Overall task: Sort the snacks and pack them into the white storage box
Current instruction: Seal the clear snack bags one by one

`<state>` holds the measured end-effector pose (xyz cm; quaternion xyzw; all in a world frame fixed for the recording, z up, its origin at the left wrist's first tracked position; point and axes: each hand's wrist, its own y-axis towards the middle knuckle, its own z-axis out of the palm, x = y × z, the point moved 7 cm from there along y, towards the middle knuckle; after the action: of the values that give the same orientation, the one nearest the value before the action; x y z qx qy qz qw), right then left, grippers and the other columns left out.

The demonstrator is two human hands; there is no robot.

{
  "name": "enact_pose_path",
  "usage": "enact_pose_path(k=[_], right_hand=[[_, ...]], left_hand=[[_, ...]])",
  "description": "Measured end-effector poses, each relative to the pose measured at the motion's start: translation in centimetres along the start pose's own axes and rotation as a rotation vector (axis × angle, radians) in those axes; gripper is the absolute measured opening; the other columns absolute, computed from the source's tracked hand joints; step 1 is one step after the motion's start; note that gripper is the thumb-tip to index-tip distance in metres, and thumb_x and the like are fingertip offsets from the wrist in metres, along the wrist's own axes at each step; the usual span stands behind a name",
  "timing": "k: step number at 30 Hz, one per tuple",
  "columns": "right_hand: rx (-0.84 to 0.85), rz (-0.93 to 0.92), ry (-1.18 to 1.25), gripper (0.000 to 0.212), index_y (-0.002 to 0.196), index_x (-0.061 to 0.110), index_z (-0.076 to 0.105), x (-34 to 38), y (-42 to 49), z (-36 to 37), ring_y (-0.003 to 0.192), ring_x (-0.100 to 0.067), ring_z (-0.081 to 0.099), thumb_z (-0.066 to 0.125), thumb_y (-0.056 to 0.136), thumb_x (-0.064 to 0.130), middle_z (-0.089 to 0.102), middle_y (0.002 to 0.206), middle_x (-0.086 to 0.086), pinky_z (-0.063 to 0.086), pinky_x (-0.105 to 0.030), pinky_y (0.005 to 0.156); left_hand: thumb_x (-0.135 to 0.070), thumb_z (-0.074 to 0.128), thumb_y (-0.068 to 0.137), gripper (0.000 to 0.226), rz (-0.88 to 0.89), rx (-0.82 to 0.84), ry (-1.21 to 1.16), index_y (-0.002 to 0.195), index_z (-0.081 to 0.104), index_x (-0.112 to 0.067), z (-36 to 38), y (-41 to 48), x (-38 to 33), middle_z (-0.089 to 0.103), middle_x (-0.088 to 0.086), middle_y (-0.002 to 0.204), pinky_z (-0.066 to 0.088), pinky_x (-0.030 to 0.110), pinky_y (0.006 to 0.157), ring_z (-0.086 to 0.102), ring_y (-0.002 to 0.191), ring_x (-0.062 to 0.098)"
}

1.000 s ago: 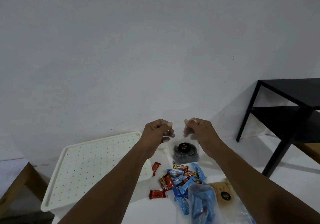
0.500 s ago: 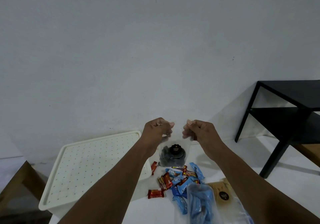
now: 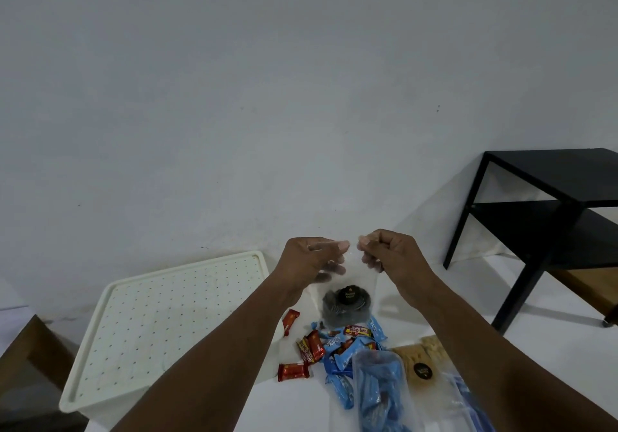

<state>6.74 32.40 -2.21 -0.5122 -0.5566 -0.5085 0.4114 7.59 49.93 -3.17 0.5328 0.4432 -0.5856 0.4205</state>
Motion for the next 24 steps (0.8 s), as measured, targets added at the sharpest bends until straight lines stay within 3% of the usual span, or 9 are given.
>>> enact_pose_path(k=[3, 8, 13, 18, 21, 23, 24], right_hand=[[-0.019, 0.018, 0.028, 0.024, 0.079, 0.008, 0.071, -0.3, 0.0, -0.9, 0.06, -0.017, 0.056, 0.066, 0.091, 0.028, 0.067, 0.064, -0.006, 0.042, -0.029, 0.061], [0.041, 0.092, 0.085, 0.023, 0.087, 0.012, 0.075, -1.6, -0.3, 0.0, 0.073, -0.016, 0.06, 0.067, 0.089, 0.033, 0.07, 0.075, -0.004, 0.043, -0.03, 0.066], [0.122, 0.061, 0.028, 0.017, 0.077, 0.018, 0.073, -0.7, 0.1, 0.0, 0.071, -0.014, 0.058, 0.066, 0.091, 0.025, 0.069, 0.073, -0.003, 0.041, -0.027, 0.063], [0.234, 0.022, -0.066, 0.019, 0.084, 0.009, 0.075, 1.3, 0.3, 0.6, 0.069, -0.01, 0.059, 0.069, 0.088, 0.027, 0.07, 0.077, -0.007, 0.041, -0.025, 0.063], [0.319, 0.021, -0.193, 0.019, 0.092, 0.007, 0.077, 1.9, 0.1, 0.9, 0.069, -0.005, 0.064, 0.073, 0.085, 0.024, 0.074, 0.081, -0.005, 0.048, -0.018, 0.067], [0.316, 0.016, -0.248, 0.017, 0.092, 0.011, 0.079, 1.9, 0.3, 0.9, 0.075, -0.012, 0.068, 0.076, 0.083, 0.024, 0.076, 0.087, -0.011, 0.056, -0.021, 0.076], [0.298, 0.015, -0.264, 0.016, 0.091, 0.012, 0.079, 1.9, 0.3, 0.8, 0.071, -0.01, 0.065, 0.076, 0.082, 0.025, 0.075, 0.081, -0.007, 0.055, -0.018, 0.073]], left_hand=[[-0.028, 0.073, 0.086, 0.03, 0.006, -0.035, -0.113, 0.1, 0.074, -0.002, -0.5, -0.1, 0.8, 0.077, 0.013, 0.088, 0.058, 0.029, 0.07, 0.075, 0.082, 0.025], [-0.024, 0.074, 0.085, 0.024, 0.037, -0.136, -0.128, 0.093, 0.076, -0.002, -1.3, -0.1, 1.2, 0.076, 0.02, 0.089, 0.059, 0.028, 0.068, 0.075, 0.087, 0.031], [-0.036, 0.073, 0.083, 0.041, -0.145, 0.105, -0.235, 0.103, 0.07, 0.0, -0.2, -0.8, 2.0, 0.073, 0.016, 0.091, 0.056, 0.048, 0.087, 0.071, 0.099, 0.04], [-0.044, 0.064, 0.089, 0.042, -0.252, 0.178, -0.256, 0.098, 0.068, -0.004, -0.3, -1.3, 1.8, 0.071, 0.016, 0.093, 0.059, 0.046, 0.082, 0.069, 0.103, 0.042], [-0.035, 0.069, 0.086, 0.033, -0.281, 0.274, -0.162, 0.093, 0.066, -0.002, 0.0, -1.4, 1.9, 0.069, 0.018, 0.099, 0.058, 0.047, 0.081, 0.068, 0.106, 0.044], [-0.027, 0.073, 0.083, 0.026, -0.263, 0.308, -0.138, 0.09, 0.069, -0.002, 0.4, -1.2, 2.3, 0.069, 0.019, 0.099, 0.058, 0.048, 0.082, 0.066, 0.108, 0.046], [-0.025, 0.073, 0.083, 0.023, -0.254, 0.301, -0.14, 0.089, 0.07, -0.003, 0.5, -1.0, 2.5, 0.069, 0.019, 0.099, 0.058, 0.049, 0.083, 0.065, 0.109, 0.046]])
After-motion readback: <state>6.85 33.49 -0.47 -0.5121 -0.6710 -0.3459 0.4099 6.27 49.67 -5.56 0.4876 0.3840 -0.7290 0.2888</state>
